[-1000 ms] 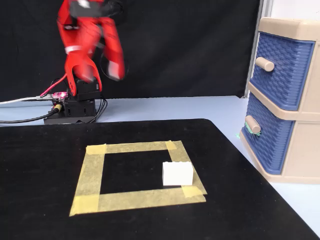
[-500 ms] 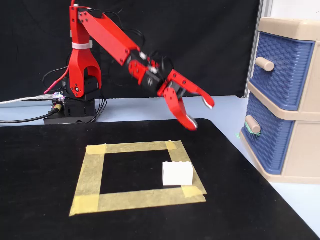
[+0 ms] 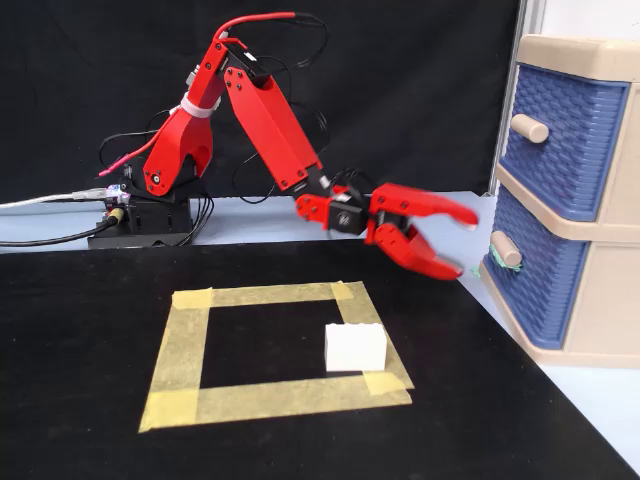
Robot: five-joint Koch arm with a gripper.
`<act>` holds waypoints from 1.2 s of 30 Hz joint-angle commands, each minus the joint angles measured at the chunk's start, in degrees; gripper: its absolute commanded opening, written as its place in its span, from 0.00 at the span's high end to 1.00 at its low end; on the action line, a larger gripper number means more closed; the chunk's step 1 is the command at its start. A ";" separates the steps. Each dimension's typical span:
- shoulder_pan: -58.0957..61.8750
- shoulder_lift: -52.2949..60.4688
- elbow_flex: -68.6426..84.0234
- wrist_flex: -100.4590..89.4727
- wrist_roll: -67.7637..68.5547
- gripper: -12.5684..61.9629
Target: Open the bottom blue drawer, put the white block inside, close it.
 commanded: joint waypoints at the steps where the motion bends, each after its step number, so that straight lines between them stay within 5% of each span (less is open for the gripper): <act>1: -0.44 1.23 -3.87 1.58 -3.78 0.38; 14: -1.76 -9.93 -19.34 9.40 -3.25 0.44; 21: -1.49 -5.98 -13.62 23.12 -4.04 0.94; 31: 5.36 18.37 23.99 21.18 -3.52 0.93; 36: 6.50 19.34 23.73 20.92 -2.90 0.39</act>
